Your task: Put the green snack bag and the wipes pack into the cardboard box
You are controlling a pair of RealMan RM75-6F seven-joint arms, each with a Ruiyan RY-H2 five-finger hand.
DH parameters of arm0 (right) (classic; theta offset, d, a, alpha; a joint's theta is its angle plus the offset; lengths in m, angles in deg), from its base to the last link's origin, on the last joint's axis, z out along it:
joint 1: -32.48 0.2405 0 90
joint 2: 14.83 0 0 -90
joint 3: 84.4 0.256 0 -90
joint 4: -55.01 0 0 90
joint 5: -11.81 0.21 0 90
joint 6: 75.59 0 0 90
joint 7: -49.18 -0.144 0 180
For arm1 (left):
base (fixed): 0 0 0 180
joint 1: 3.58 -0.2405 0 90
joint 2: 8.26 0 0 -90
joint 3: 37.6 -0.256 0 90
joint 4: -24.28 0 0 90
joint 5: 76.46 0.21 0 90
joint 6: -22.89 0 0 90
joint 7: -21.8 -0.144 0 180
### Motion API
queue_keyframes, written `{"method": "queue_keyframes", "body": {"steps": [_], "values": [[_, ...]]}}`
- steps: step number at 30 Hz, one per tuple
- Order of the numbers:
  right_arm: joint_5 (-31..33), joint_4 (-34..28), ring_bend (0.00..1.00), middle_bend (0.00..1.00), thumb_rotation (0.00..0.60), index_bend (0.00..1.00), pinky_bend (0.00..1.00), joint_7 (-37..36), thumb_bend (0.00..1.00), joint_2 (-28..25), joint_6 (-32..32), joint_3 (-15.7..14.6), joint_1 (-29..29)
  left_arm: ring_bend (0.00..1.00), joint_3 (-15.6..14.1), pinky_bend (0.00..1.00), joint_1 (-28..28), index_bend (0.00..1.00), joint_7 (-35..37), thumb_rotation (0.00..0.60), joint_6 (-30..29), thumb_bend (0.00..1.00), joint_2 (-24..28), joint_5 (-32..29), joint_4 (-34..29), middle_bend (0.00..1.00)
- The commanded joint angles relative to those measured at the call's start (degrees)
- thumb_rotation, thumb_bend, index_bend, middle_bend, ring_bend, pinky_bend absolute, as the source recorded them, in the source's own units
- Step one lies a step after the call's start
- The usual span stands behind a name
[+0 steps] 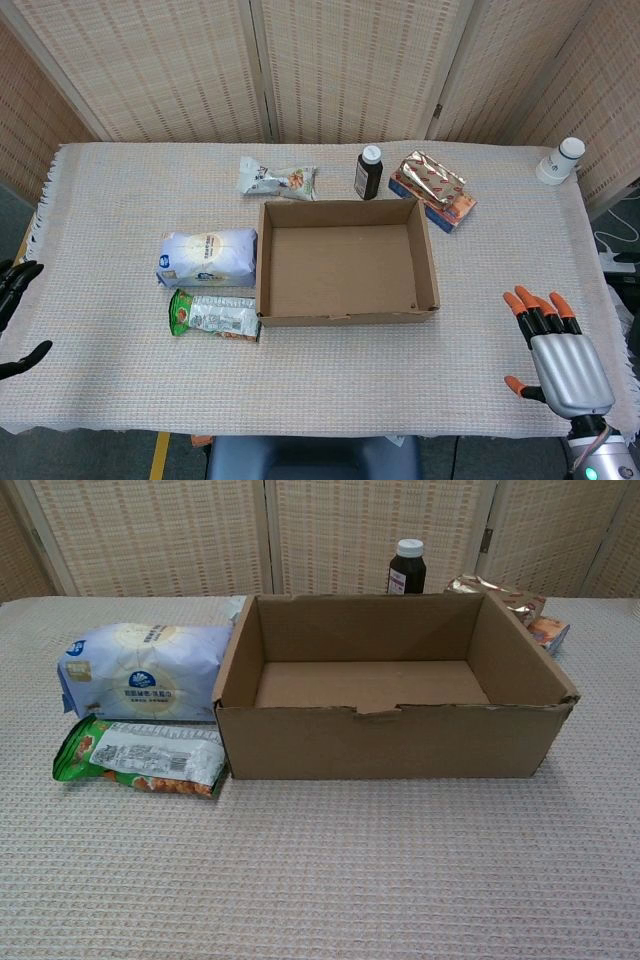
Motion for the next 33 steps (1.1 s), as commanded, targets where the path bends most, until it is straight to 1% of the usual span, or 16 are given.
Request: {"method": "queue_keyframes", "body": {"steps": [1,14,18,24,26,30,33], "values": [[-0.4,0.0,0.00,0.01,0.600,0.07,0.00,0.3,0.00,0.3,-0.1,0.0,0.0,0.00,0.2,0.15,0.0,0.05,0.4,0.600,-0.3,0.22,0.3,0.1,-0.2,0.07],[-3.5,0.0,0.00,0.01,0.600,0.07,0.00,-0.5,0.00,0.1,-1.2,-1.1,-1.1,0.00,-0.4,0.15,-1.2,0.06,1.0,0.600,-2.1,0.22,1.3,1.3,-0.3,0.08],[-3.0,0.0,0.00,0.01,0.600,0.07,0.00,-0.7,0.00,-0.1,-1.0,-1.0,-1.0,0.00,-0.2,0.15,-1.2,0.06,1.0,0.600,-2.5,0.22,1.9,1.4,-0.6,0.07],[-1.5,0.0,0.00,0.01,0.600,0.07,0.00,-0.1,0.00,0.1,-0.4,-0.7,-0.6,0.00,-0.3,0.15,-0.8,0.06,0.7,0.600,-1.3,0.22,1.7,0.8,-0.5,0.08],[-0.5,0.0,0.00,0.01,0.600,0.07,0.00,0.5,0.00,0.1,0.0,-0.6,-0.3,0.02,-0.2,0.16,-0.9,0.08,0.6,0.600,-1.5,0.22,1.2,0.8,-0.1,0.10],[-0.1,0.0,0.00,0.01,0.600,0.06,0.00,0.4,0.00,0.3,0.0,-0.4,-0.1,0.13,-0.5,0.26,-1.0,0.13,0.5,0.600,-2.1,0.22,-1.0,2.0,1.2,0.18],[0.1,0.0,0.00,0.01,0.600,0.06,0.00,0.6,0.00,0.3,0.2,-0.5,0.0,0.14,-1.8,0.28,-0.7,0.10,-1.2,0.600,-0.6,0.22,-3.3,5.3,2.1,0.19]]}}
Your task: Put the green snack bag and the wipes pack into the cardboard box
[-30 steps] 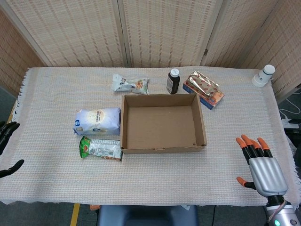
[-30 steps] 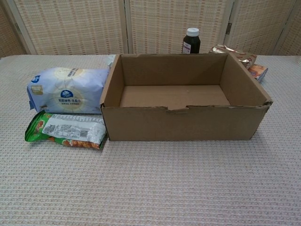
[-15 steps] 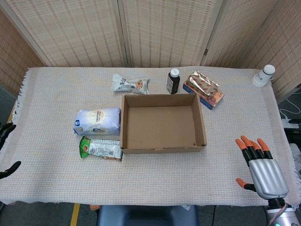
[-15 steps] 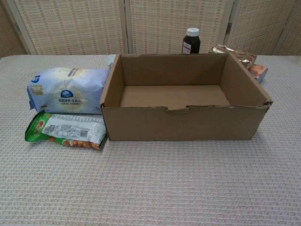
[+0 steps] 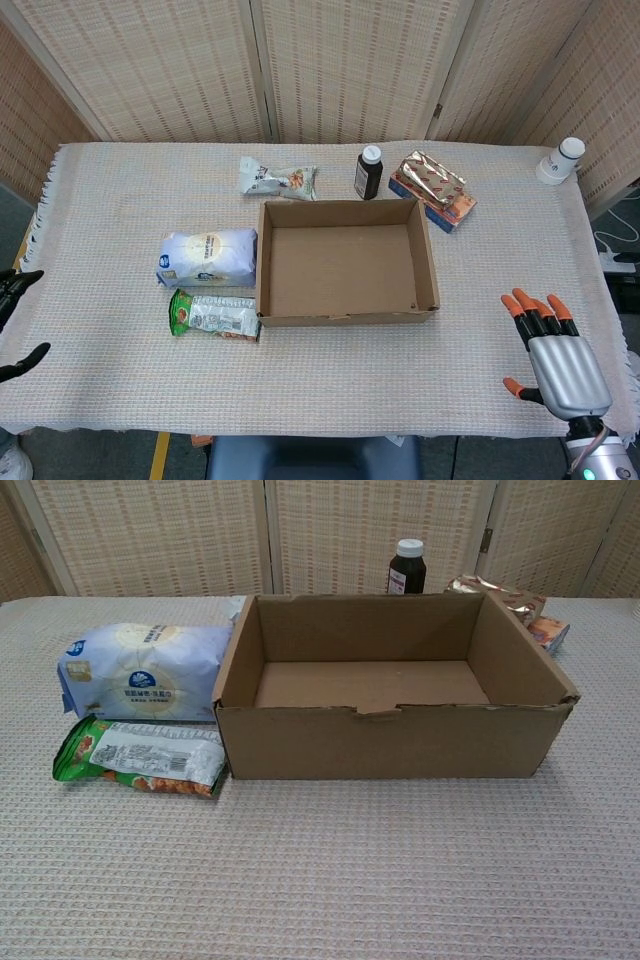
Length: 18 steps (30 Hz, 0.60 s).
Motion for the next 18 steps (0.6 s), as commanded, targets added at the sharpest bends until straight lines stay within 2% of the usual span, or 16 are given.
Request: {"method": "queue_keyframes", "body": {"steps": [1,4,10,18], "values": [[0.2,0.0,0.00,0.01,0.600,0.06,0.00,0.1,0.00,0.0,0.1,-0.1,0.0,0.14,-1.6,0.28,0.3,0.09,-2.3,0.600,1.7,0.22,-2.7,3.8,1.1,0.19],[-0.3,0.0,0.00,0.01,0.600,0.06,0.00,0.0,0.00,0.0,0.0,-0.3,-0.1,0.14,-3.1,0.28,0.8,0.09,-4.8,0.600,4.1,0.22,-5.7,6.5,1.3,0.19],[-0.6,0.0,0.00,0.01,0.600,0.06,0.00,-0.3,0.00,-0.2,-0.1,-0.5,-0.3,0.14,-3.5,0.28,3.6,0.11,-8.6,0.600,9.3,0.22,-12.6,7.7,2.3,0.19],[-0.7,0.0,0.00,0.01,0.600,0.06,0.00,-1.1,0.00,-0.8,-0.3,-0.4,-0.3,0.14,-0.8,0.28,10.3,0.13,-15.2,0.600,20.8,0.22,-20.2,0.6,2.9,0.19]]}}
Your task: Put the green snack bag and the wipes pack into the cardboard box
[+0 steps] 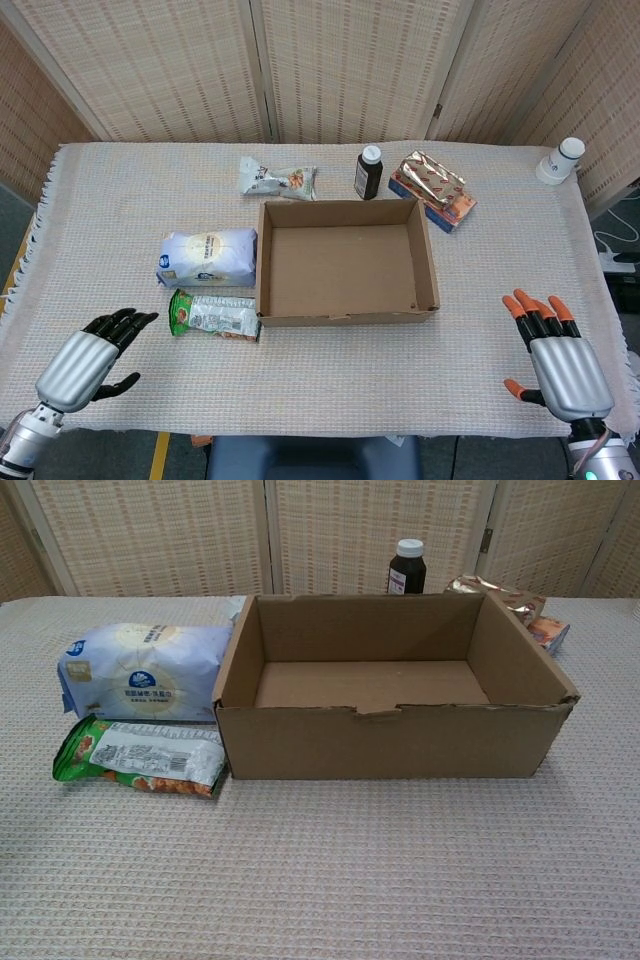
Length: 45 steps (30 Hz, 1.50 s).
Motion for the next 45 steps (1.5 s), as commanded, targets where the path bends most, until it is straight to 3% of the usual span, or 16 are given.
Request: {"method": "queue_keyframes", "body": {"steps": [1,5,17,31,45], "values": [[0.2,0.0,0.00,0.01,0.600,0.06,0.00,-0.1,0.00,-0.1,0.0,0.0,0.0,0.14,1.8,0.28,4.1,0.13,-2.6,0.600,6.2,0.22,-4.5,-5.4,0.5,0.19],[0.3,0.0,0.00,0.01,0.600,0.06,0.00,-0.4,0.00,-0.3,0.1,0.1,0.1,0.14,3.5,0.29,7.9,0.14,-4.7,0.600,11.6,0.23,-8.0,-11.0,1.8,0.19],[0.4,0.0,0.00,0.01,0.600,0.06,0.00,-1.4,0.00,-1.0,-0.6,0.5,0.0,0.14,5.8,0.29,14.5,0.15,-14.0,0.600,17.5,0.24,-16.0,-20.9,8.3,0.19],[0.9,0.0,0.00,0.01,0.600,0.06,0.00,-2.1,0.00,-1.6,-0.9,0.8,0.0,0.13,5.6,0.28,19.8,0.16,-18.4,0.600,20.4,0.24,-21.5,-25.6,15.2,0.19],[3.3,0.0,0.00,0.01,0.600,0.06,0.00,-1.7,0.00,-1.7,-0.6,1.5,0.7,0.13,4.8,0.28,23.3,0.17,-17.5,0.600,24.5,0.24,-23.1,-30.4,19.4,0.19]]}}
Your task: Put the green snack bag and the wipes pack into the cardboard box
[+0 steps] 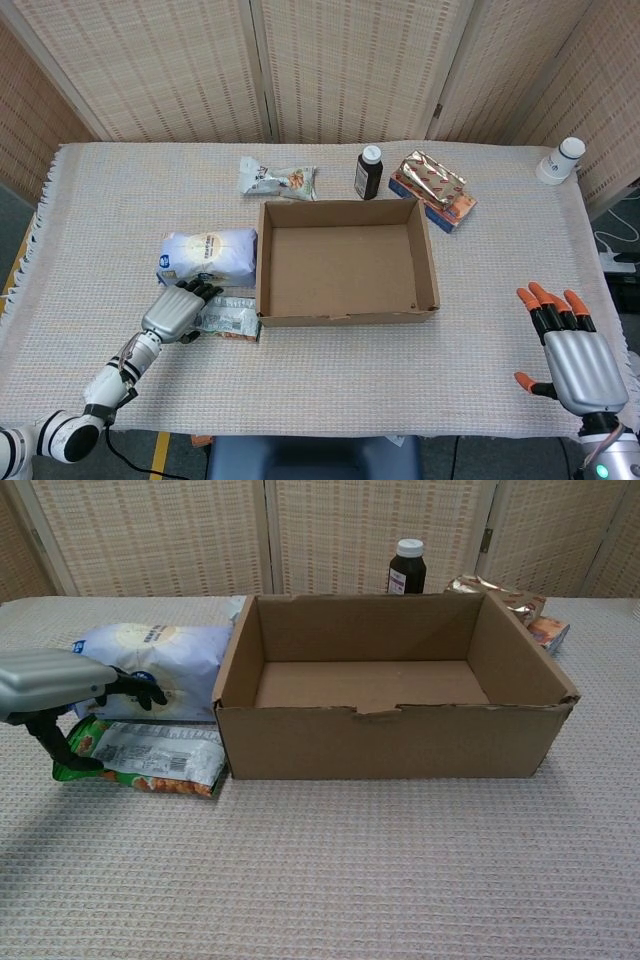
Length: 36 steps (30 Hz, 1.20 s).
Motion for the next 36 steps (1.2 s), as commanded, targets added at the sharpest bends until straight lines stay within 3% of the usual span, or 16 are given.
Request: {"method": "queue_keyframes", "body": {"steps": [1,16,20,24,31,36], "values": [[0.1,0.0,0.00,0.01,0.600,0.06,0.00,0.0,0.00,0.0,0.0,0.0,0.0,0.13,-0.2,0.28,0.2,0.17,0.1,0.600,0.2,0.24,-0.2,-0.2,0.3,0.19],[2.5,0.0,0.00,0.01,0.600,0.06,0.00,0.2,0.00,-0.2,-0.1,0.6,0.6,0.13,-1.4,0.29,3.2,0.18,1.1,0.600,2.4,0.24,-4.5,-4.0,6.0,0.20],[3.2,0.0,0.00,0.01,0.600,0.06,0.00,0.3,0.00,-0.2,0.0,0.7,0.8,0.17,-1.7,0.32,3.5,0.23,1.5,0.600,2.2,0.24,-5.7,-4.3,7.7,0.24],[3.6,0.0,0.00,0.01,0.600,0.06,0.00,0.5,0.00,-0.1,0.0,0.8,1.0,0.31,-1.9,0.44,3.5,0.37,1.9,0.600,0.9,0.26,-7.4,-3.7,10.3,0.39],[3.8,0.0,0.00,0.01,0.600,0.06,0.00,0.6,0.00,-0.1,-0.2,0.8,1.1,0.61,-2.5,0.71,2.3,0.69,4.2,0.600,-3.5,0.36,-8.4,0.6,12.6,0.73],[3.7,0.0,0.00,0.01,0.600,0.06,0.00,0.4,0.00,-0.1,-0.2,0.7,1.1,0.71,-3.2,0.79,1.3,0.77,5.9,0.600,-5.4,0.41,-4.5,3.2,8.5,0.84]]}}
